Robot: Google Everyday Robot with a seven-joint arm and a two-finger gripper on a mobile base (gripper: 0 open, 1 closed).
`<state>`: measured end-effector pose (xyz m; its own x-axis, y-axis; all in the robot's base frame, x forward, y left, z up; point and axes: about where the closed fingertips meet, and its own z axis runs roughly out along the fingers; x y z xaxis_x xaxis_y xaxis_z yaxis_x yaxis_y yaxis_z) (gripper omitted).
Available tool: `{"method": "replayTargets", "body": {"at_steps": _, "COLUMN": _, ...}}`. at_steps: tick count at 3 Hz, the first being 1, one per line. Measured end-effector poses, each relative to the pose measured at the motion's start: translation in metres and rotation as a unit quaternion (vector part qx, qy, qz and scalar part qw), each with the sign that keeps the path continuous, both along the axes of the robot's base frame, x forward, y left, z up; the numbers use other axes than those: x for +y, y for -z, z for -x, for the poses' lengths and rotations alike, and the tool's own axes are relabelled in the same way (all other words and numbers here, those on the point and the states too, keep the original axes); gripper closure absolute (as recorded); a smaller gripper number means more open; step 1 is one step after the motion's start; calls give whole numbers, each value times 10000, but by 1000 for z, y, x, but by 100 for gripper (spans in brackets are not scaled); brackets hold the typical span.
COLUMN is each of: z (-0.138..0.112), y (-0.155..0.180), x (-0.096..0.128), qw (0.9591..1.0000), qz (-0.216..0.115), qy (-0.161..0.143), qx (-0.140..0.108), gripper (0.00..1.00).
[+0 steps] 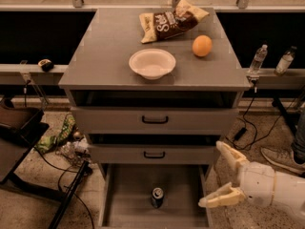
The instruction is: Pick pepsi can from bottom drawer and place on counter
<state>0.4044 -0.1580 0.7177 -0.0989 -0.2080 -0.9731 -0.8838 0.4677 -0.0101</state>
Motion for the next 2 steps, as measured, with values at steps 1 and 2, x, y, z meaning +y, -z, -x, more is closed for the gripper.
{"method": "replayTargets", "body": {"at_steps": 1, "z": 0, "y": 0, "x": 0, "qw": 10000, "qz": 0, "qy": 0, "qx": 2, "gripper": 0}}
{"method": "replayTargets", "body": {"at_steps": 2, "z": 3, "y": 48, "x": 5, "qw": 9994, "qz": -40, "qy": 81, "qx": 336, "gripper": 0}}
